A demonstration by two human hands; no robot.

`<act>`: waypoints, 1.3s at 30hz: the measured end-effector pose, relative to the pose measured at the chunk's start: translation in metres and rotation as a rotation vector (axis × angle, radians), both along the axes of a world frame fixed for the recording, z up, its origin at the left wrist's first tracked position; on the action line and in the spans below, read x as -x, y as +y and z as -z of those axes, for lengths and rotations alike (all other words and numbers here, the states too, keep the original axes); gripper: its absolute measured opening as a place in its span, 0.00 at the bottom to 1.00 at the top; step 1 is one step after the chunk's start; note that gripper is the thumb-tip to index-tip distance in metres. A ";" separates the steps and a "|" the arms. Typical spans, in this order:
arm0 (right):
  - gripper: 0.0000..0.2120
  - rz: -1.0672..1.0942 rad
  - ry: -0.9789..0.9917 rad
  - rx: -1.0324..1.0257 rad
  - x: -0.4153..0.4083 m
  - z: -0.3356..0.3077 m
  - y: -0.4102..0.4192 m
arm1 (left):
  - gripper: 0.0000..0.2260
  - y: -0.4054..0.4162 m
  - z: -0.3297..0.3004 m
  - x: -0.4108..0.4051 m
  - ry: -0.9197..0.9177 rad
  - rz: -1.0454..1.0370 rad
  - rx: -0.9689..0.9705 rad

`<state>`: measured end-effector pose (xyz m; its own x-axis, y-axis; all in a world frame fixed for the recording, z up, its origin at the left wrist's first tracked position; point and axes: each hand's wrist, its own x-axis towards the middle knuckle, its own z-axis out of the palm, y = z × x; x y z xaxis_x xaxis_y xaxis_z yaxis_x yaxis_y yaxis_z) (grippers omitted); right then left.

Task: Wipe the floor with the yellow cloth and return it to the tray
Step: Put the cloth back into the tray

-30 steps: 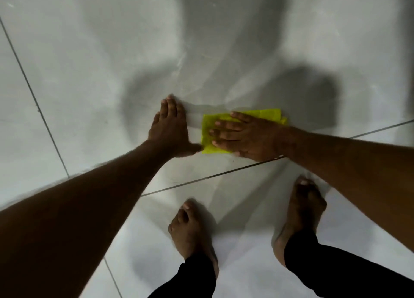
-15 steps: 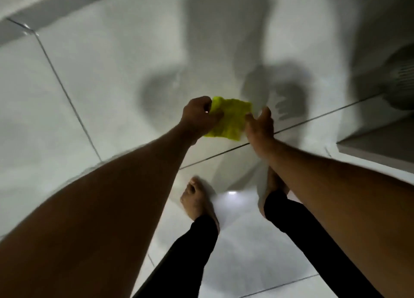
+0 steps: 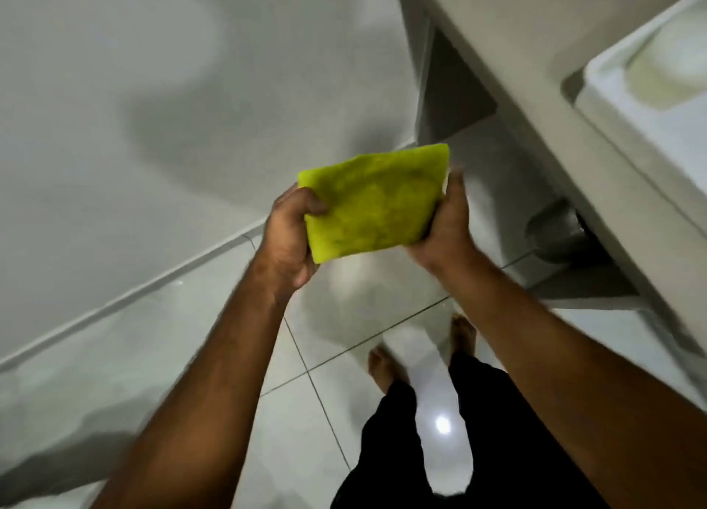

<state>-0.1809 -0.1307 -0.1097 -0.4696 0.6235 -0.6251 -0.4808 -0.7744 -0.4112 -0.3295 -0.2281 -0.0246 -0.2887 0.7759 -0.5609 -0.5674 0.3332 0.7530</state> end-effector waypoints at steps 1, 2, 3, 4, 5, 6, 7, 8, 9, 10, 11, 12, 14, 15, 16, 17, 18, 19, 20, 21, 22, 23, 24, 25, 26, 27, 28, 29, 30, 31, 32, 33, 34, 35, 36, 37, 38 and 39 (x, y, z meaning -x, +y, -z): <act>0.41 -0.056 0.012 -0.087 -0.004 -0.031 0.003 | 0.30 -0.009 -0.026 0.003 0.007 -0.037 -0.017; 0.43 -0.139 0.013 -0.189 -0.009 -0.060 0.004 | 0.29 -0.018 -0.048 0.004 0.020 -0.057 -0.032; 0.42 -0.220 0.005 -0.286 -0.014 -0.088 0.004 | 0.29 -0.026 -0.067 0.004 0.031 -0.072 -0.051; 0.40 -0.282 -0.023 -0.383 -0.020 -0.112 0.004 | 0.30 -0.033 -0.085 0.003 0.052 -0.090 -0.069; 0.35 -0.332 -0.045 -0.462 -0.028 -0.128 0.002 | 0.30 -0.039 -0.095 0.001 0.061 -0.108 -0.080; 0.28 -0.365 -0.089 -0.535 -0.035 -0.145 0.001 | 0.30 -0.044 -0.105 -0.003 0.078 -0.123 -0.095; 0.21 -0.367 -0.146 -0.594 -0.043 -0.158 -0.001 | 0.28 -0.047 -0.113 -0.007 0.098 -0.134 -0.111; 0.18 -0.357 -0.197 -0.643 -0.053 -0.169 -0.003 | 0.25 -0.050 -0.118 -0.012 0.113 -0.137 -0.130; 0.16 -0.354 -0.240 -0.688 -0.062 -0.180 -0.005 | 0.23 -0.051 -0.122 -0.018 0.133 -0.137 -0.141; 0.15 -0.363 -0.274 -0.722 -0.070 -0.188 -0.006 | 0.21 -0.051 -0.125 -0.023 0.152 -0.134 -0.142; 0.13 -0.367 -0.310 -0.757 -0.079 -0.198 -0.005 | 0.19 -0.049 -0.128 -0.030 0.178 -0.128 -0.137; 0.12 -0.363 -0.348 -0.782 -0.088 -0.206 -0.006 | 0.17 -0.047 -0.130 -0.038 0.201 -0.122 -0.132; 0.11 -0.323 -0.434 -0.801 -0.106 -0.218 -0.004 | 0.16 -0.038 -0.134 -0.054 0.243 -0.106 -0.133; 0.10 -0.297 -0.483 -0.803 -0.112 -0.220 -0.003 | 0.15 -0.035 -0.134 -0.060 0.266 -0.108 -0.131; 0.11 -0.267 -0.535 -0.807 -0.122 -0.225 -0.001 | 0.13 -0.029 -0.136 -0.069 0.287 -0.101 -0.132; 0.14 -0.253 -0.568 -0.811 -0.135 -0.230 0.003 | 0.12 -0.021 -0.138 -0.080 0.302 -0.092 -0.132; 0.19 -0.274 -0.567 -0.813 -0.147 -0.235 0.006 | 0.10 -0.015 -0.138 -0.089 0.317 -0.086 -0.129; 0.25 -0.316 -0.550 -0.823 -0.165 -0.243 0.010 | 0.08 -0.004 -0.139 -0.103 0.334 -0.074 -0.127; 0.32 -0.364 -0.523 -0.845 -0.185 -0.249 0.015 | 0.06 0.007 -0.139 -0.118 0.349 -0.064 -0.122; 0.37 -0.403 -0.498 -0.871 -0.206 -0.255 0.020 | 0.05 0.019 -0.139 -0.135 0.360 -0.056 -0.120; 0.38 -0.427 -0.507 -0.915 -0.226 -0.260 0.025 | 0.03 0.032 -0.138 -0.153 0.360 -0.054 -0.123; 0.38 -0.432 -0.564 -0.973 -0.245 -0.264 0.032 | 0.03 0.045 -0.137 -0.172 0.353 -0.053 -0.125; 0.37 -0.413 -0.672 -1.030 -0.264 -0.267 0.043 | 0.02 0.057 -0.135 -0.193 0.341 -0.050 -0.123; 0.35 -0.372 -0.801 -1.067 -0.282 -0.265 0.055 | 0.03 0.067 -0.132 -0.213 0.329 -0.048 -0.117; 0.33 -0.319 -0.941 -1.068 -0.303 -0.262 0.072 | 0.05 0.078 -0.127 -0.235 0.314 -0.035 -0.106; 0.31 -0.269 -1.074 -1.045 -0.322 -0.257 0.090 | 0.06 0.089 -0.120 -0.257 0.298 -0.015 -0.086; 0.28 -0.231 -1.194 -1.011 -0.341 -0.249 0.109 | 0.07 0.099 -0.112 -0.279 0.282 0.013 -0.056; 0.24 -0.207 -1.285 -0.974 -0.358 -0.238 0.126 | 0.08 0.110 -0.103 -0.299 0.270 0.039 -0.021; 0.21 -0.201 -1.344 -0.960 -0.370 -0.226 0.141 | 0.09 0.120 -0.094 -0.317 0.261 0.056 0.020; 0.18 -0.203 -1.380 -0.962 -0.380 -0.212 0.154 | 0.10 0.130 -0.083 -0.334 0.257 0.069 0.067; 0.16 -0.205 -1.400 -0.965 -0.388 -0.198 0.165 | 0.10 0.141 -0.071 -0.350 0.263 0.080 0.114; 0.14 -0.211 -1.412 -0.952 -0.394 -0.185 0.175 | 0.11 0.152 -0.061 -0.364 0.287 0.089 0.154; 0.11 -0.214 -1.431 -0.922 -0.397 -0.172 0.184 | 0.12 0.162 -0.053 -0.376 0.329 0.097 0.185; 0.09 -0.226 -1.459 -0.893 -0.398 -0.161 0.191 | 0.13 0.170 -0.045 -0.384 0.399 0.108 0.209; 0.09 -0.256 -1.486 -0.879 -0.399 -0.148 0.199 | 0.13 0.178 -0.039 -0.392 0.498 0.128 0.234; 0.11 -0.292 -1.509 -0.885 -0.399 -0.138 0.206 | 0.13 0.185 -0.035 -0.398 0.620 0.152 0.268; 0.13 -0.330 -1.532 -0.907 -0.398 -0.127 0.212 | 0.14 0.192 -0.032 -0.403 0.731 0.169 0.309; 0.16 -0.373 -1.557 -0.932 -0.397 -0.117 0.217 | 0.16 0.199 -0.030 -0.406 0.802 0.179 0.341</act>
<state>0.2162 0.0864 0.0077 -0.0553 0.9897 -0.1324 0.8253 -0.0294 -0.5640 0.0764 -0.0292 0.0053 -0.5845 0.6749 -0.4504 0.1702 0.6447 0.7452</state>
